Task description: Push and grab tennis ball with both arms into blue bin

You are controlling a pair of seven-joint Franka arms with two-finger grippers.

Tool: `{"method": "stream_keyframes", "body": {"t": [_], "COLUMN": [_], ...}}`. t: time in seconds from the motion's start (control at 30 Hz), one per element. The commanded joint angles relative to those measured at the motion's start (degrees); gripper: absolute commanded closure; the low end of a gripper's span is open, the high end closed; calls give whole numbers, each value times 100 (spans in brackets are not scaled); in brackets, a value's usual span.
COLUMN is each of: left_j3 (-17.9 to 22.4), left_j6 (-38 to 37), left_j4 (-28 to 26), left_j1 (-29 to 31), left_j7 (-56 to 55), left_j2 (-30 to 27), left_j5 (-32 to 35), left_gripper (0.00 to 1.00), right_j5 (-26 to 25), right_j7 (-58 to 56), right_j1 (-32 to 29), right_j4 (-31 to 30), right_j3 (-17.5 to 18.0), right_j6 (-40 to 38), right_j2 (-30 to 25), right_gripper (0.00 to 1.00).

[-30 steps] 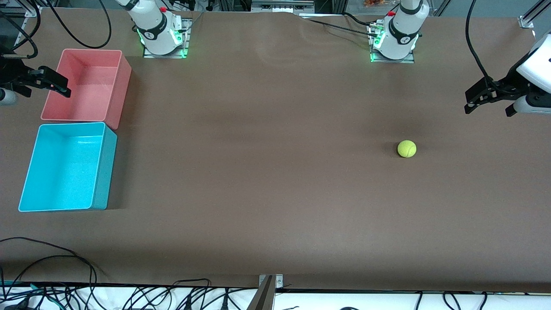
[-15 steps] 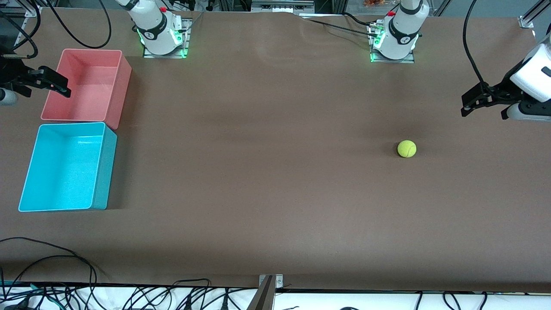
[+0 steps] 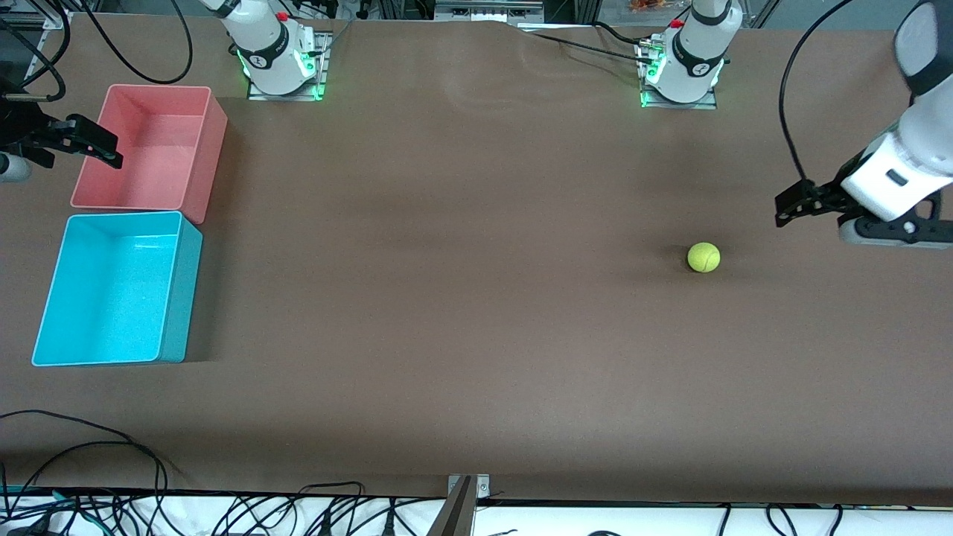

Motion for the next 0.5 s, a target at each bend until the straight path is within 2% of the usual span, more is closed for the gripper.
{"method": "stream_keyframes", "body": {"t": [0.0,0.47], "left_j3": [-14,4], "left_j6": [745,2705], "left_j4": [-901,-2518], "left_j1": [56,267], "left_j7": [38,109], "left_j2": [-203,-151], "left_j5": [-31,-31], "left_gripper": [0,0], "right_j5": [76,76], "right_j7": [17,17], "right_j1": [-3,-12], "right_j4": [33,33], "right_j3": [8,-1], "right_j6": [-81,-81], "right_j2": [-42,-42], "right_gripper": [0,0]}}
